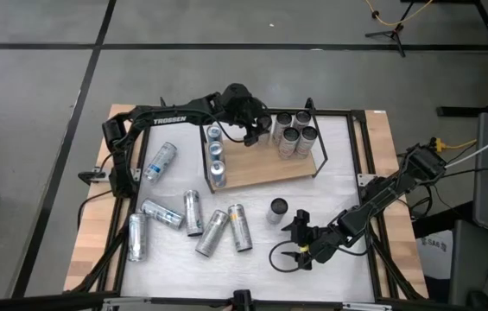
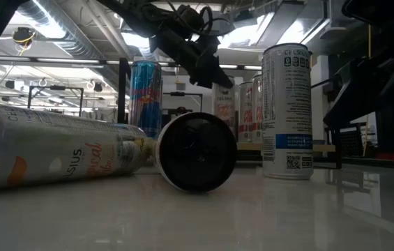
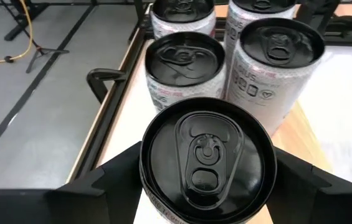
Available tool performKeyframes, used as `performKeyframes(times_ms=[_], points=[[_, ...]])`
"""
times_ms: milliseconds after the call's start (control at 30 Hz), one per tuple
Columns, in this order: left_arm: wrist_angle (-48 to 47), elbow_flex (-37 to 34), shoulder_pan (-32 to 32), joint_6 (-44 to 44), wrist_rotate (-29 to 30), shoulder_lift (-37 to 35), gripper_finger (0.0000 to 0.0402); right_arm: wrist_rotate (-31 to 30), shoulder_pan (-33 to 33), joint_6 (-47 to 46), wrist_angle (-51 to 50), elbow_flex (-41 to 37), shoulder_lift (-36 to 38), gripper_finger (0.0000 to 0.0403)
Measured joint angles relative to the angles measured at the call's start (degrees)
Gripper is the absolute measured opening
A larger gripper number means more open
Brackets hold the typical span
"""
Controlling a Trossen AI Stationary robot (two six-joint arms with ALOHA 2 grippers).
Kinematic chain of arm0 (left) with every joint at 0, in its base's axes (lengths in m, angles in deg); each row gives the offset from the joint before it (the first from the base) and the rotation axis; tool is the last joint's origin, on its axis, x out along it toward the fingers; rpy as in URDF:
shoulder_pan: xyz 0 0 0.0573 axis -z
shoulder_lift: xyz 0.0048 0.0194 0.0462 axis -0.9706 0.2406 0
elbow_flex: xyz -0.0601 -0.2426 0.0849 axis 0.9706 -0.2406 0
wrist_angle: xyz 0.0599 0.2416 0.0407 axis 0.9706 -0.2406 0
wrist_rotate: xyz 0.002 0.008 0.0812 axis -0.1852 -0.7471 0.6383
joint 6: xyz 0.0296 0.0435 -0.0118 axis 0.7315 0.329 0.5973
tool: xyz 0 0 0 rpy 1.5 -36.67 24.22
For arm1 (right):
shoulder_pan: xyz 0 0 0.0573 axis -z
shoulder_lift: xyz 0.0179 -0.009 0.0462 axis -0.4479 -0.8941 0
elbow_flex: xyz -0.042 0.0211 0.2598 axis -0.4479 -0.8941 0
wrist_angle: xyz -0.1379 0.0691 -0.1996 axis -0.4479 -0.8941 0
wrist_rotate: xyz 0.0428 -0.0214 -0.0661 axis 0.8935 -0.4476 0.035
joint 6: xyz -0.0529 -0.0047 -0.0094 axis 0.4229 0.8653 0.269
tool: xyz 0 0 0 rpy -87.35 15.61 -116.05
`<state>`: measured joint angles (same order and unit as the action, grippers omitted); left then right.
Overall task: Place canned beverage on shelf
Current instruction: Put the white-yellow soda can on the shelf
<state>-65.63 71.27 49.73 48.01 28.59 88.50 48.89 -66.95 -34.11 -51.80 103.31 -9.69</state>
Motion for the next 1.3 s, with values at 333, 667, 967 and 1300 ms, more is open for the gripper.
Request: performKeyframes(times_ms=[333,667,967,1300], points=[[-0.2,0.0,0.0,0.0,0.1,0.0,0.0278,0.4,0.0,0.0,0.0,0.0,0.0,0.0358],[-0.3,0.0,0.5,0.0,0.1,0.0,0.028,0.6,0.0,0.0,0.0,0.0,0.0,0.0358],[-0.3,0.0,0.5,0.0,0.3,0.0,0.028,0.6,0.0,0.0,0.0,0.0,0.0,0.0358],[-0.2,0.0,0.5,0.0,1.2,0.0,0.028,0.6,0.0,0.0,0.0,0.0,0.0,0.0358]])
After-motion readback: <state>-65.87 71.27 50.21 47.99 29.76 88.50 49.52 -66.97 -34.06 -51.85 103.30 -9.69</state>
